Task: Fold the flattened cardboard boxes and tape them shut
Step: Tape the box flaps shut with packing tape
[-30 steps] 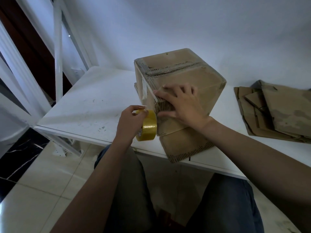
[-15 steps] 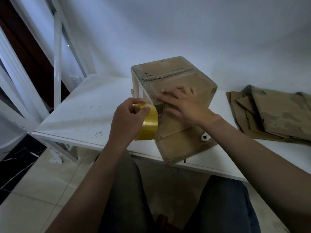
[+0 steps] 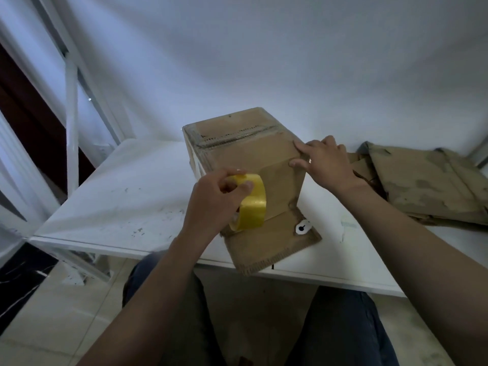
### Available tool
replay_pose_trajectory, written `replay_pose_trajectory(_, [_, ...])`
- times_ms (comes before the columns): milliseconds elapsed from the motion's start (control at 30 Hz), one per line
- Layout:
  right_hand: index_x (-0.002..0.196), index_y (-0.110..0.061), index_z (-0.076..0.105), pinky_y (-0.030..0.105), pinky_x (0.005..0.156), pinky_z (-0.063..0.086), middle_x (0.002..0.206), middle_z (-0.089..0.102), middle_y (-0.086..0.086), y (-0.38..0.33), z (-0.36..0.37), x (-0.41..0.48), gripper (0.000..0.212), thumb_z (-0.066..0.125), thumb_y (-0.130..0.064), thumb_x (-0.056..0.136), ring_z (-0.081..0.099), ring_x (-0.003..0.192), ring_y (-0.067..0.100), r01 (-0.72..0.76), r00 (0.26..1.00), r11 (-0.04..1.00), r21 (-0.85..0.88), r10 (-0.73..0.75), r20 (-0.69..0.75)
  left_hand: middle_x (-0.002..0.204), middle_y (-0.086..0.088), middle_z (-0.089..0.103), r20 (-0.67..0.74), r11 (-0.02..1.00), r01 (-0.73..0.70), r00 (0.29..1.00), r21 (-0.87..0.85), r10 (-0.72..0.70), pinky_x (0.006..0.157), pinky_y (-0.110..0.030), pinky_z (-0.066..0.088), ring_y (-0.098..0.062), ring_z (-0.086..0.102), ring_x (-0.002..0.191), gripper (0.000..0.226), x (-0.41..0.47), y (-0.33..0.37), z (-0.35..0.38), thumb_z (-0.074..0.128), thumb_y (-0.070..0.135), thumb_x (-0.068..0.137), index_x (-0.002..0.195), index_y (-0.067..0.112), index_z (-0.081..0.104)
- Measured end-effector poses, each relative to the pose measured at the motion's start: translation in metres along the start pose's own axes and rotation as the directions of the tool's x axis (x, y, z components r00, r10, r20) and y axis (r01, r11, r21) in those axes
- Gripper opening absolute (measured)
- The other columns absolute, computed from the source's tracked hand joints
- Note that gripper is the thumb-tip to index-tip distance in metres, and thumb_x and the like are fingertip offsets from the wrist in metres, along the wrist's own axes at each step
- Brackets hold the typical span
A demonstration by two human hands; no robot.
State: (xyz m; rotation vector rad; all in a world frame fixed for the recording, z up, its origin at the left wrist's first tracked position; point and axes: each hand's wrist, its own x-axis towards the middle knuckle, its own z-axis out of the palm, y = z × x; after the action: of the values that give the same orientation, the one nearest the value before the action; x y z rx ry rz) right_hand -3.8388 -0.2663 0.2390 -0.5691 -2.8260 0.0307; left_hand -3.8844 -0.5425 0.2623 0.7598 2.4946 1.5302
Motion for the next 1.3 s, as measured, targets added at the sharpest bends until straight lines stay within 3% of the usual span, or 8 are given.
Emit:
replay_pose_trajectory(200, [0.113, -0.022, 0.076, 0.047, 0.073, 0.049, 0.074, 0.064, 0.017, 0.002, 0.002, -0.019, 0.034, 0.073, -0.043, 0.086, 0.057, 0.080, 0.039, -0.034, 0.961, 0.984, 0.176, 0.080, -0.264, 0.106, 0.006, 0.073, 0.006, 0.996, 0.003, 1.000, 0.089, -0.004, 0.083, -0.035, 0.057, -0.015, 0.066, 0.098, 0.031, 0.003, -0.009, 0.019, 0.071, 0.045, 0.088, 0.118, 0.038, 0.067])
replay_pose_trajectory(567, [0.093, -0.020, 0.079, 0.042, 0.064, 0.050, 0.057, 0.056, 0.012, -0.031, 0.006, -0.035, 0.017, 0.079, -0.035, 0.083, 0.056, 0.067, 0.035, -0.021, 0.921, 0.992, 0.123, 0.067, -0.384, 0.110, 0.015, 0.061, -0.032, 0.990, 0.083, 0.996, 0.118, -0.080, 0.087, -0.031, 0.052, -0.009, 0.056, 0.099, 0.038, 0.011, -0.030, 0.006, 0.064, 0.047, 0.093, 0.129, 0.033, 0.065])
replay_pose_trajectory(700, [0.112, -0.028, 0.072, 0.041, 0.076, 0.045, 0.093, 0.072, 0.004, -0.035, -0.002, -0.041, 0.025, 0.067, -0.042, 0.092, 0.052, 0.097, 0.033, -0.050, 0.966, 0.998, 0.027, 0.055, -0.252, 0.108, 0.015, 0.059, 0.041, 0.992, 0.103, 0.994, 0.067, -0.106, 0.091, -0.039, 0.056, -0.009, 0.058, 0.101, 0.037, 0.004, -0.036, 0.002, 0.066, 0.044, 0.093, 0.129, 0.035, 0.064])
replay_pose_trajectory(800, [0.120, -0.029, 0.069, 0.037, 0.077, 0.040, 0.118, 0.065, 0.000, -0.047, -0.011, -0.056, 0.033, 0.068, -0.043, 0.090, 0.047, 0.103, 0.033, 0.093, 0.934, 0.994, 0.058, -0.067, -0.352, 0.108, 0.014, 0.062, 0.069, 0.995, 0.095, 0.993, 0.026, -0.097, 0.093, -0.044, 0.057, -0.011, 0.060, 0.102, 0.035, -0.005, -0.037, 0.005, 0.065, 0.040, 0.094, 0.129, 0.036, 0.064])
replay_pose_trajectory(900, [0.127, -0.030, 0.067, 0.036, 0.092, 0.043, 0.119, 0.063, -0.004, -0.071, -0.017, -0.074, 0.039, 0.064, -0.048, 0.092, 0.043, 0.109, 0.021, 0.223, 0.965, 0.916, 0.334, -0.159, -0.207, 0.101, 0.026, 0.058, 0.107, 0.994, 0.099, 0.990, -0.050, -0.093, 0.095, -0.045, 0.056, -0.002, 0.058, 0.095, 0.033, -0.017, -0.033, 0.009, 0.065, 0.036, 0.095, 0.128, 0.038, 0.065])
replay_pose_trajectory(1067, [0.124, -0.032, 0.069, 0.030, 0.098, 0.049, 0.118, 0.067, -0.012, -0.081, -0.010, -0.089, 0.037, 0.068, -0.048, 0.091, 0.057, 0.110, 0.005, 0.026, 0.989, 0.759, 0.651, -0.115, 0.096, 0.101, 0.034, 0.059, 0.163, 0.990, 0.077, 0.985, -0.114, -0.058, 0.093, -0.031, 0.052, 0.008, 0.056, 0.097, 0.029, -0.029, -0.034, 0.015, 0.065, 0.036, 0.094, 0.123, 0.042, 0.067])
replay_pose_trajectory(1167, [0.103, -0.031, 0.076, 0.024, 0.087, 0.050, 0.101, 0.068, -0.018, -0.079, -0.002, -0.091, 0.015, 0.072, -0.037, 0.090, 0.060, 0.096, 0.000, 0.004, 0.987, 0.734, 0.679, -0.111, 0.115, 0.097, 0.040, 0.054, 0.196, 0.995, 0.041, 0.980, -0.090, -0.023, 0.080, -0.016, 0.046, 0.016, 0.052, 0.088, 0.032, -0.031, -0.043, 0.019, 0.065, 0.033, 0.095, 0.126, 0.041, 0.063])
replay_pose_trajectory(1300, [0.093, -0.029, 0.070, 0.034, 0.081, 0.052, 0.093, 0.067, -0.013, -0.087, 0.009, -0.094, 0.006, 0.064, -0.030, 0.095, 0.060, 0.089, 0.010, 0.090, 0.988, 0.871, 0.482, -0.138, 0.065, 0.102, 0.029, 0.061, 0.252, 0.996, 0.063, 0.967, -0.065, -0.045, 0.091, -0.038, 0.056, 0.008, 0.057, 0.095, 0.041, -0.033, -0.057, 0.027, 0.066, 0.035, 0.095, 0.135, 0.038, 0.059])
